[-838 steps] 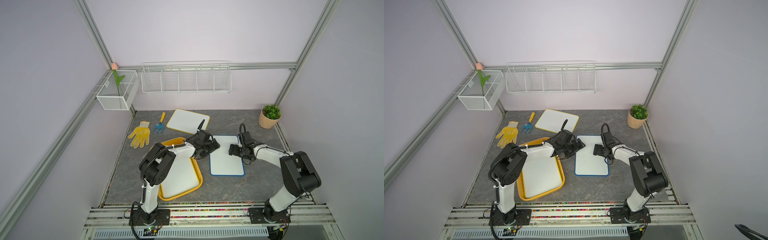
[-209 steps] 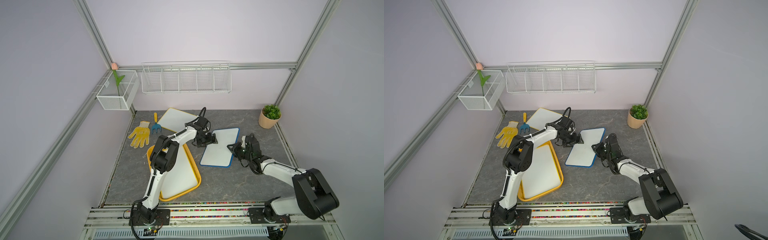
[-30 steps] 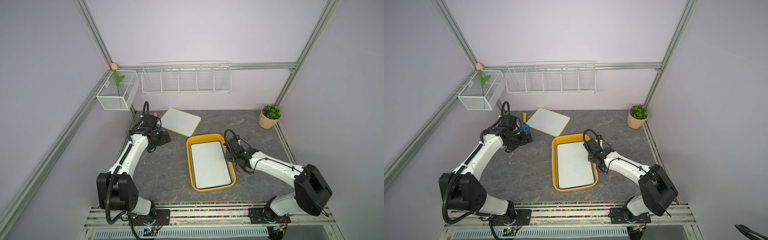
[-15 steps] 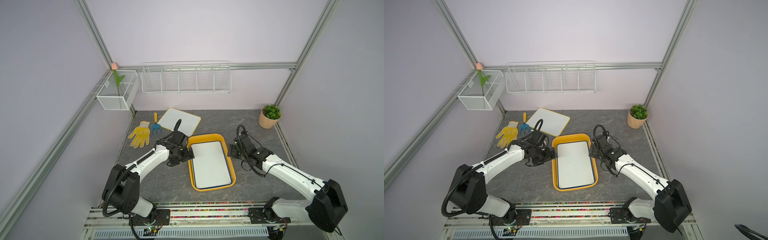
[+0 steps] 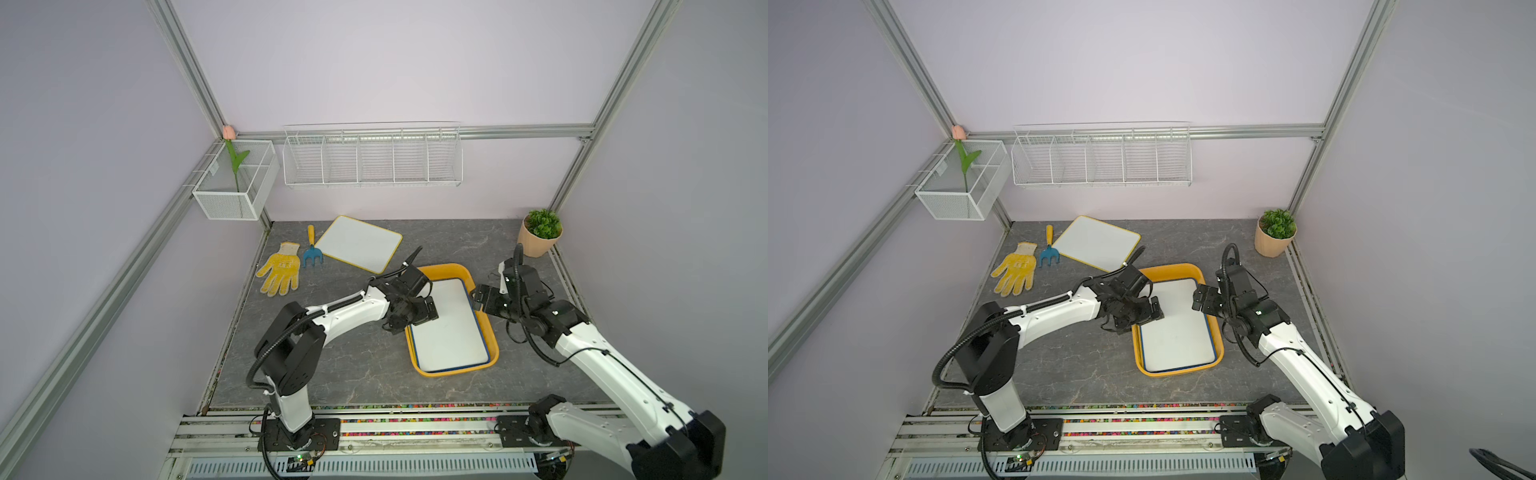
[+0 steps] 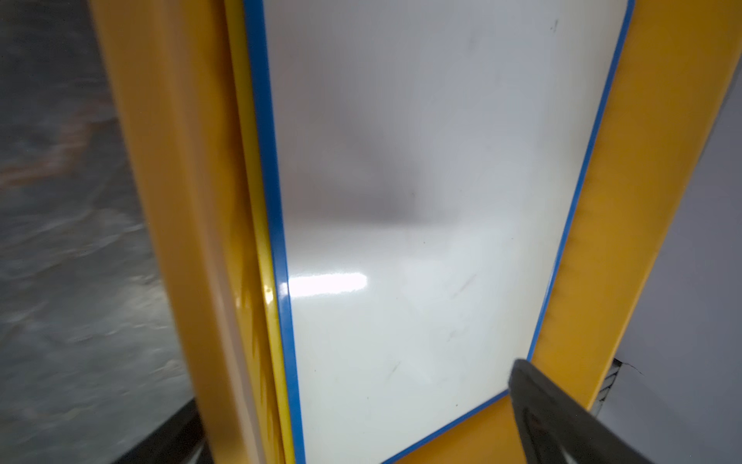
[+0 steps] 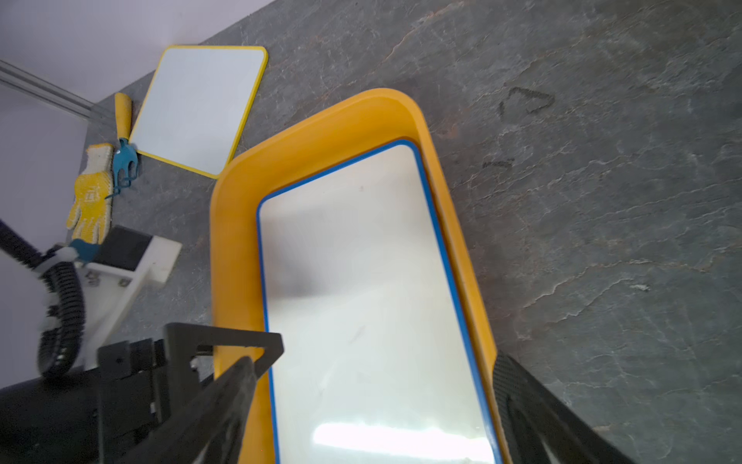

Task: Put the whiteboard into the storage box
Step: Move the storage box to the center of the board, then move the whiteboard to the center of the board.

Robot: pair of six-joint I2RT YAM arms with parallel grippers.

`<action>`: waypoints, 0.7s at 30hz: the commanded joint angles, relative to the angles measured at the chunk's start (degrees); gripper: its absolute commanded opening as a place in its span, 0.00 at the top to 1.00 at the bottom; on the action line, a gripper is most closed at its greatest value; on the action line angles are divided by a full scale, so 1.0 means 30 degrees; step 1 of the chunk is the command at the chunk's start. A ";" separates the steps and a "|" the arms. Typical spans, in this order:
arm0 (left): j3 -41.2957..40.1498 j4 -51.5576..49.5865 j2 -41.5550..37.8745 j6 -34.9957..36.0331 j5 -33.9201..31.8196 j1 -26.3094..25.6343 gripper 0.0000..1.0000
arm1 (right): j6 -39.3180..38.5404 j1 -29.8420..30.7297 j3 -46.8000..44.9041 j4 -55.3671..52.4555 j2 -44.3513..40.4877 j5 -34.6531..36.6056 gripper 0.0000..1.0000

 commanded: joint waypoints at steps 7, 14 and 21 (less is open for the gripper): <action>0.6488 -0.0287 0.2683 0.2372 -0.0056 -0.0869 0.01 | -0.1583 -0.1057 -0.0308 -0.0318 -0.0896 -0.1398 0.02; 0.0357 0.0331 -0.2935 0.3773 -0.0910 0.2169 0.01 | -0.1694 -0.0318 0.0204 0.2173 0.0611 -0.1956 0.10; -0.3403 -0.0910 -0.7907 0.3922 -0.2079 0.5711 0.00 | -0.1632 0.3927 0.2961 0.4820 0.5649 -0.0346 0.11</action>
